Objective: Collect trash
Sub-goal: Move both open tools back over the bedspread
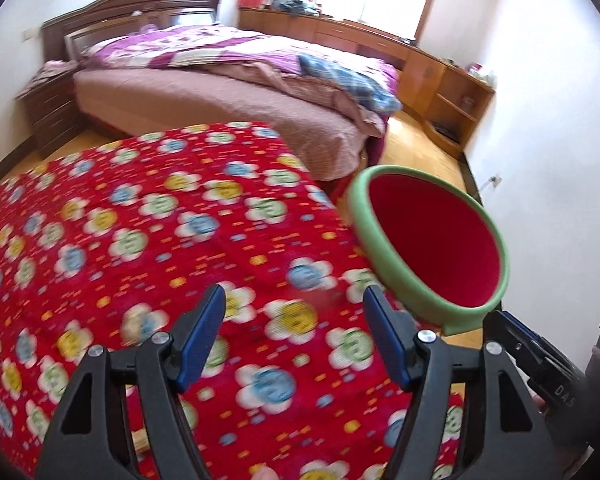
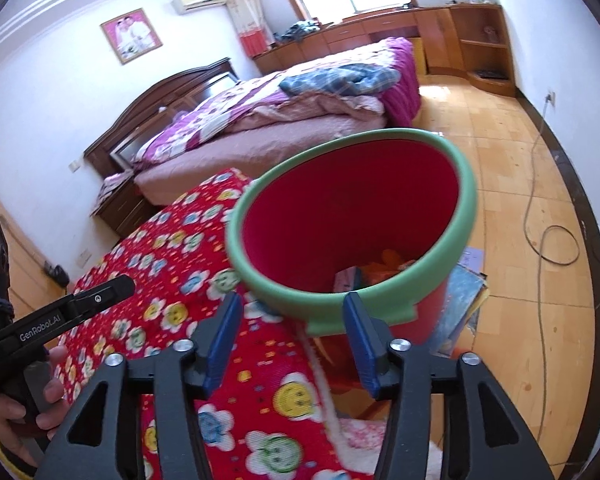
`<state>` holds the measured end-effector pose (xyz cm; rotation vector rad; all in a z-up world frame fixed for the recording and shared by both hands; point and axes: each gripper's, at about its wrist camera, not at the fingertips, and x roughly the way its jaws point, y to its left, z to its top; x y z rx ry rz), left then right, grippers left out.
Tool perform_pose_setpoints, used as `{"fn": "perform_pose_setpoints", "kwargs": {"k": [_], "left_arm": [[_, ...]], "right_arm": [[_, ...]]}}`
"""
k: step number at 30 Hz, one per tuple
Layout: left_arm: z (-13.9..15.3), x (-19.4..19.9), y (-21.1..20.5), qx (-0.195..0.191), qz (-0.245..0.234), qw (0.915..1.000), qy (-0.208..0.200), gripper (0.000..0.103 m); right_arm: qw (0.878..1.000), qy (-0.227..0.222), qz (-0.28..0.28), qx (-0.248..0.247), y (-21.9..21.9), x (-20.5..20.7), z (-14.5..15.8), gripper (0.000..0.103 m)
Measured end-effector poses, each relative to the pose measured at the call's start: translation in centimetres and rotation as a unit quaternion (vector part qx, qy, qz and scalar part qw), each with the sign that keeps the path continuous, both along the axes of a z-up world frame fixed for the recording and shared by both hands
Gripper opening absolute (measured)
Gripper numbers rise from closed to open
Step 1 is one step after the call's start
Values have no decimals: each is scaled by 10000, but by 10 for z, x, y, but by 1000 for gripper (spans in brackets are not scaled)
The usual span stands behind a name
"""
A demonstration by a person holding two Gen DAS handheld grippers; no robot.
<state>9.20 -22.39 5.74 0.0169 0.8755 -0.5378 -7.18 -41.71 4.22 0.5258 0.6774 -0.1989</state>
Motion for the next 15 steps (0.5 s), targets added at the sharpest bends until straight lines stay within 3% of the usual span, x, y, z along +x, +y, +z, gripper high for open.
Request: {"fn": "perform_pose_setpoints", "kwargs": {"k": [15], "left_arm": [[-3, -22, 103, -4, 1048, 9945, 40, 71]], "right_arm": [[9956, -58, 917, -180, 83, 22, 8, 69]]}}
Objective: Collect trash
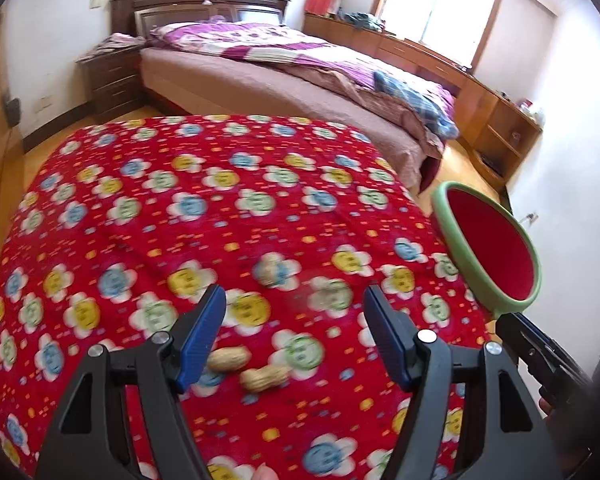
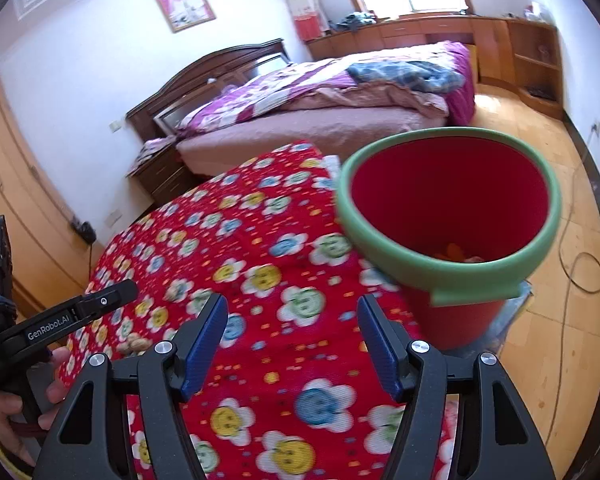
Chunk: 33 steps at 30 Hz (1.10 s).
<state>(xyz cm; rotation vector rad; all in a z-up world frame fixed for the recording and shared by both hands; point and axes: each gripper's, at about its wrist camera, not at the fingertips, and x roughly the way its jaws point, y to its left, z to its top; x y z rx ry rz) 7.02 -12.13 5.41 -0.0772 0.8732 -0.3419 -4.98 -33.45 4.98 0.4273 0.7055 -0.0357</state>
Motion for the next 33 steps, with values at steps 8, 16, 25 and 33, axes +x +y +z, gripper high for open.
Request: {"fn": "perform_pose_setpoints", "kwargs": {"k": [8, 16, 25, 33], "left_arm": [[-2, -23, 44, 188, 485, 9984, -202, 71], [-12, -41, 73, 311, 837, 9955, -309, 71], [-21, -55, 83, 476, 1030, 9928, -377, 71], [-20, -58, 84, 478, 1057, 9923, -424, 71]], "right_arm": [[9989, -32, 418, -198, 44, 4, -1, 69], [9965, -106, 703, -437, 77, -1, -1, 69], [9936, -86, 948, -614, 98, -6, -5, 69], [9936, -85, 949, -612, 99, -7, -5, 69]]}}
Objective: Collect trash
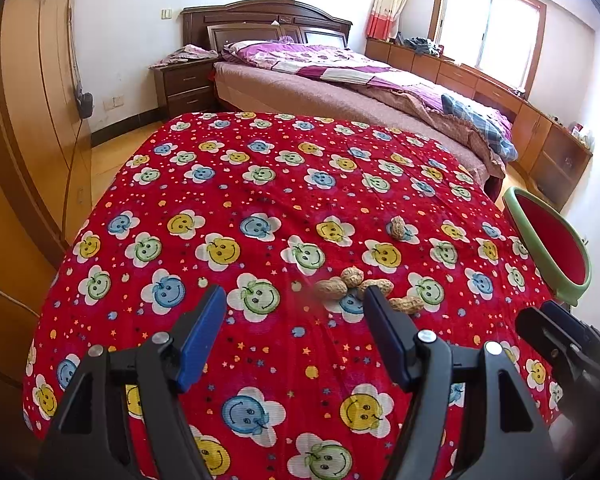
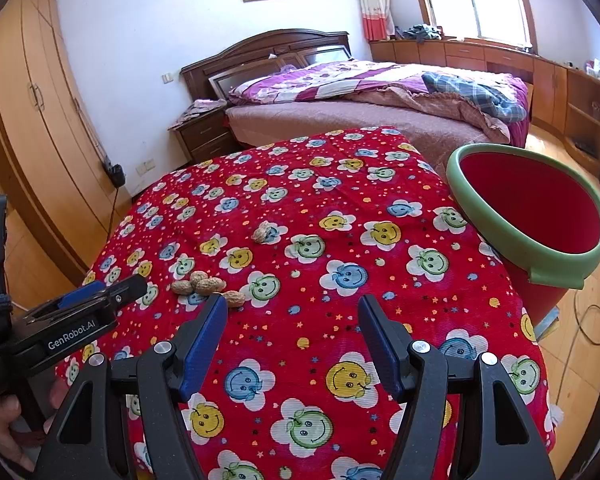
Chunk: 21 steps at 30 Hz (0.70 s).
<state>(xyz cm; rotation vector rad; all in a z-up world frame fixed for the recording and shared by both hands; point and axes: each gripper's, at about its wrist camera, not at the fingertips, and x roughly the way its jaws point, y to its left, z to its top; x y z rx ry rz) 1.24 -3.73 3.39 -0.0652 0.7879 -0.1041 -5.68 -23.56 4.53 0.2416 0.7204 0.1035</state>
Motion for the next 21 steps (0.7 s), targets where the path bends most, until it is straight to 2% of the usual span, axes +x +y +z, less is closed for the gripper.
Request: {"fn": "perform_pose_setpoints", "kwargs": {"k": [21], "left_arm": [[3, 0, -2, 13, -18, 10000, -17, 71]], "right_arm": [[10000, 14, -4, 21, -1, -1, 0, 69]]}}
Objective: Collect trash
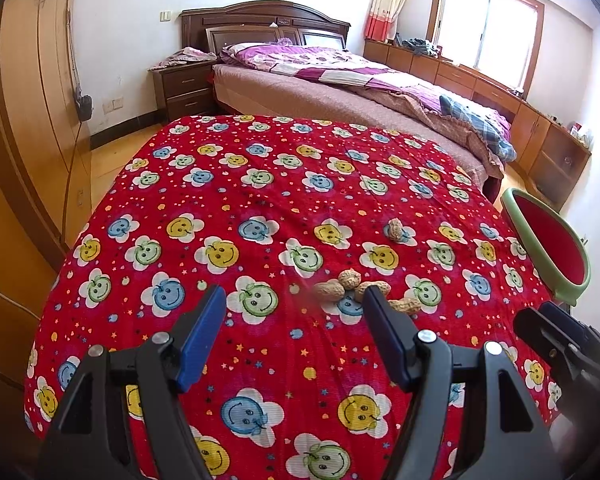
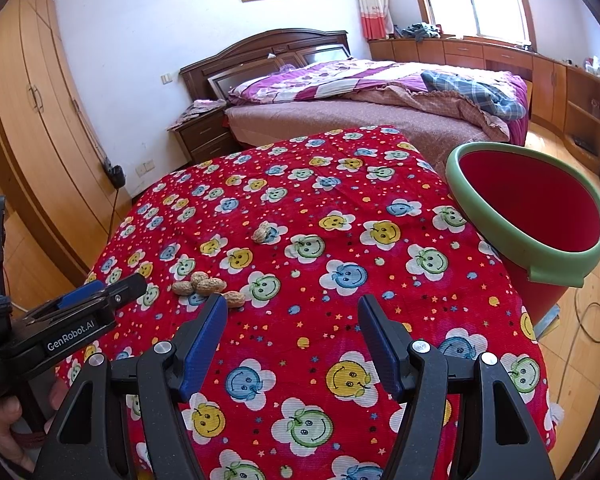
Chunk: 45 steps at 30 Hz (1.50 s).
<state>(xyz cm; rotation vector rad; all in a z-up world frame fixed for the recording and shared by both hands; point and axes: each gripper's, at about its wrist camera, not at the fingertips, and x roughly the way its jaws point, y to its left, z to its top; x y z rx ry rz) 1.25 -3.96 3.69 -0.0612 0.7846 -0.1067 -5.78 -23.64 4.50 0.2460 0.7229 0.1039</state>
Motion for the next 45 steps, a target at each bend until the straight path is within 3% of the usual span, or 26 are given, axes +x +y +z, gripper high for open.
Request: {"fn": "perform_pose_setpoints", "kwargs": {"k": [45], "left_arm": [[2, 0, -2, -34, -17, 10000, 13, 71]], "right_arm": [[10000, -20, -3, 24, 1, -1, 2, 69]]}}
